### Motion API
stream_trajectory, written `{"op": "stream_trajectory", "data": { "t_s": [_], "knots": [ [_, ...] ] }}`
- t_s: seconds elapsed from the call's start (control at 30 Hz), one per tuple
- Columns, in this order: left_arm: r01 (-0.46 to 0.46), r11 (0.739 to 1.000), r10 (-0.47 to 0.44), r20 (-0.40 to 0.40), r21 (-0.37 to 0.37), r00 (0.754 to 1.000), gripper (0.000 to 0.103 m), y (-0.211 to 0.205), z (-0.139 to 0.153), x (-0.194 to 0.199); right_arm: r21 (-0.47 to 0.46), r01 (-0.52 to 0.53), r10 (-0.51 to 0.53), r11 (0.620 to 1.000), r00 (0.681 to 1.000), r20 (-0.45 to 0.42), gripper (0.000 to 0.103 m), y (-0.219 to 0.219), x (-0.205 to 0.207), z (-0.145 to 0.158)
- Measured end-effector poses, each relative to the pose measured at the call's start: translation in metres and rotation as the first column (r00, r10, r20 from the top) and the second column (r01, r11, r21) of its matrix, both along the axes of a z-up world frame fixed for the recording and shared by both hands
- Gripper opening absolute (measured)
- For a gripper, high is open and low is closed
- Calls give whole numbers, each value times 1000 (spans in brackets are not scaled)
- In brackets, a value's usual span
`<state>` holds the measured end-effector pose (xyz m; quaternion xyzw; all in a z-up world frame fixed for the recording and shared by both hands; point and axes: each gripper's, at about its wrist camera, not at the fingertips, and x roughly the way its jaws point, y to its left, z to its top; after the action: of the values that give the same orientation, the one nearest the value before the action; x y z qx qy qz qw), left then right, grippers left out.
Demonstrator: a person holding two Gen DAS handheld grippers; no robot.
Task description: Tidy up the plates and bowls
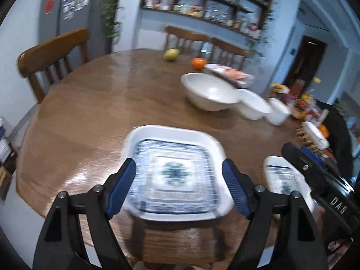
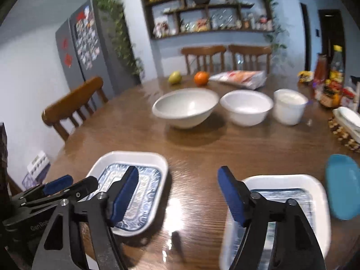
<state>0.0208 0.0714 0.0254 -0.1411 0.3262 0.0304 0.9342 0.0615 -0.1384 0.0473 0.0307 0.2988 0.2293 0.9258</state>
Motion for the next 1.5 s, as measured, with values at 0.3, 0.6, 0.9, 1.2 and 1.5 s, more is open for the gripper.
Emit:
{"op": "stream_trajectory", "data": {
  "t_s": [0.3, 0.6, 0.9, 1.2, 1.5],
  "knots": [
    [233, 972, -234, -38, -25, 972, 80, -80, -8, 20, 75, 185, -184, 980, 983, -16, 86, -94, -15, 6],
    [335, 942, -336, -82, -23, 938, 70, -132, -29, 27, 116, 240, -222, 964, 963, -153, 86, -148, -1, -39],
    [326, 944, -331, -153, -60, 931, 51, -137, -47, 39, 103, 264, -241, 959, 951, -196, 71, -155, 3, -65],
    [328, 940, -340, -183, -94, 922, 32, -137, -54, 47, 107, 236, -209, 966, 954, -217, 64, -148, 17, -74],
    [303, 949, -314, -180, -84, 932, 24, -134, -56, 50, 94, 238, -215, 967, 955, -203, 43, -142, 22, -75]
  ]
}}
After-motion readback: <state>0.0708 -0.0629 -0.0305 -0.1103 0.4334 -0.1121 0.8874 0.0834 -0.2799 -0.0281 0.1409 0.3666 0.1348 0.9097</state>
